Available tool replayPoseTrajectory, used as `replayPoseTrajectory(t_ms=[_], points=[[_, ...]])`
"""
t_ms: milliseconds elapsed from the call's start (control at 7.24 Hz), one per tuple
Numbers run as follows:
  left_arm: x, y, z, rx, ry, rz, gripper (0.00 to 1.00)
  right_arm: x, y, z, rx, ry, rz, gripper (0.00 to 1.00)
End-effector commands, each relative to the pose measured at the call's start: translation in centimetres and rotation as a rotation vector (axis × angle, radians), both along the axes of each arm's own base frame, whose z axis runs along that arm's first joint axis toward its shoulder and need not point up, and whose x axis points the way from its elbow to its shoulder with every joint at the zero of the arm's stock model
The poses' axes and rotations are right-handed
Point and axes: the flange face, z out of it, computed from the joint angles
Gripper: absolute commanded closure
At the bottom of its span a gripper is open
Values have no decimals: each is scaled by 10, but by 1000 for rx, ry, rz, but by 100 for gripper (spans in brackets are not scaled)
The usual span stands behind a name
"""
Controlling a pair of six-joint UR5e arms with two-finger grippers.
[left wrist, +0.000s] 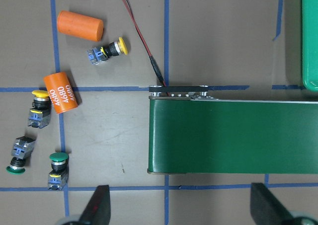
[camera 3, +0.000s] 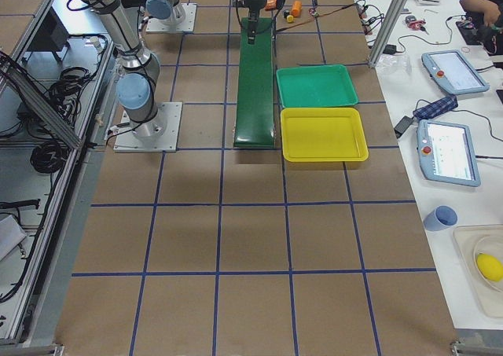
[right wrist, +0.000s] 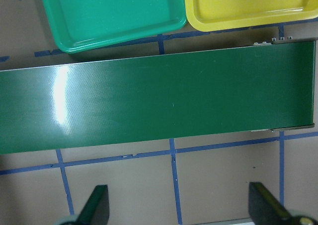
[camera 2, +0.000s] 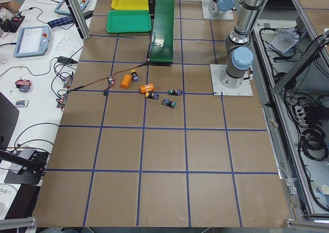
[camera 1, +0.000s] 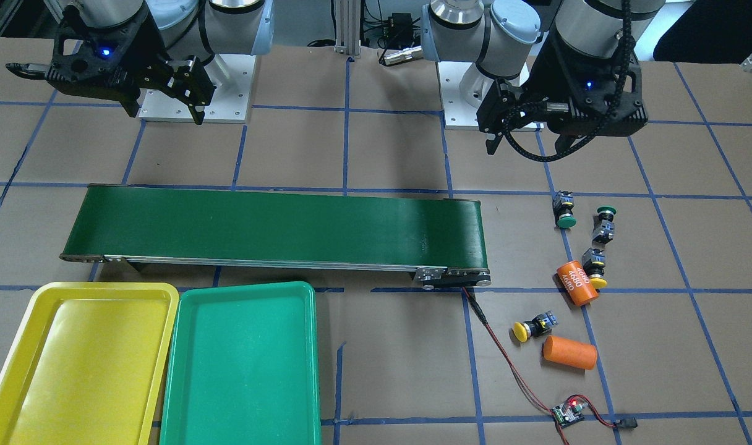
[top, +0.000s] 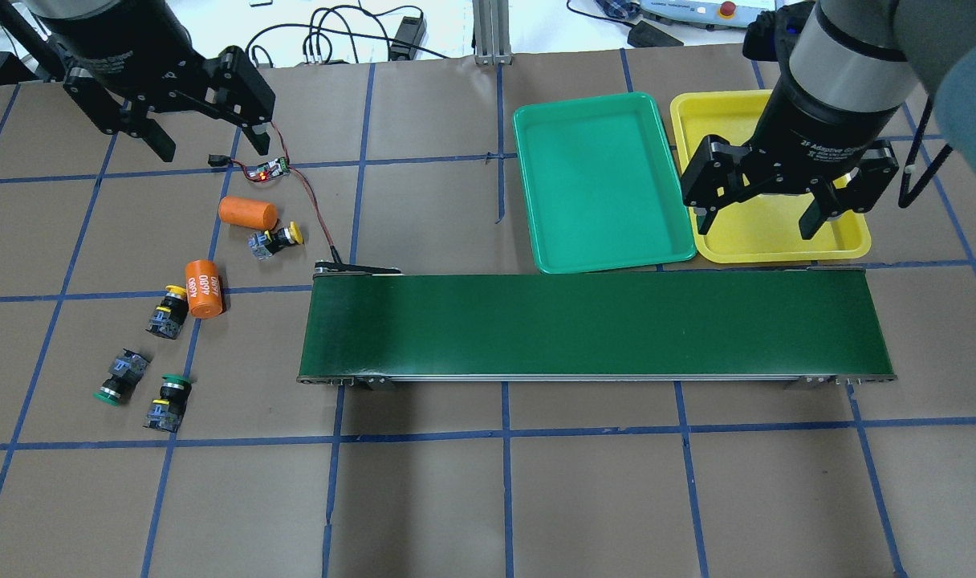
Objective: Sort buttons by color to trays
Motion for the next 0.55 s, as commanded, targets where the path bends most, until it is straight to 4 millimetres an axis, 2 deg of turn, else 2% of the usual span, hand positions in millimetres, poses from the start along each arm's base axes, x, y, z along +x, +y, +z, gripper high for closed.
replayPoseTrajectory(t_ms=[0, 138, 276, 414], points=[[-3, 2, -5, 9, -2, -4, 0, 0, 1, 2, -5, 0, 2, 0], [2, 1, -7, 5, -2, 2, 0, 0, 7, 10, -31, 0, 0, 0], [20, -13, -19, 23, 3, 22, 0, 0, 8, 11, -31, 0, 2, 0], [61, -46, -39, 34, 12, 88, 0, 0, 8, 10, -30, 0, 8, 0]])
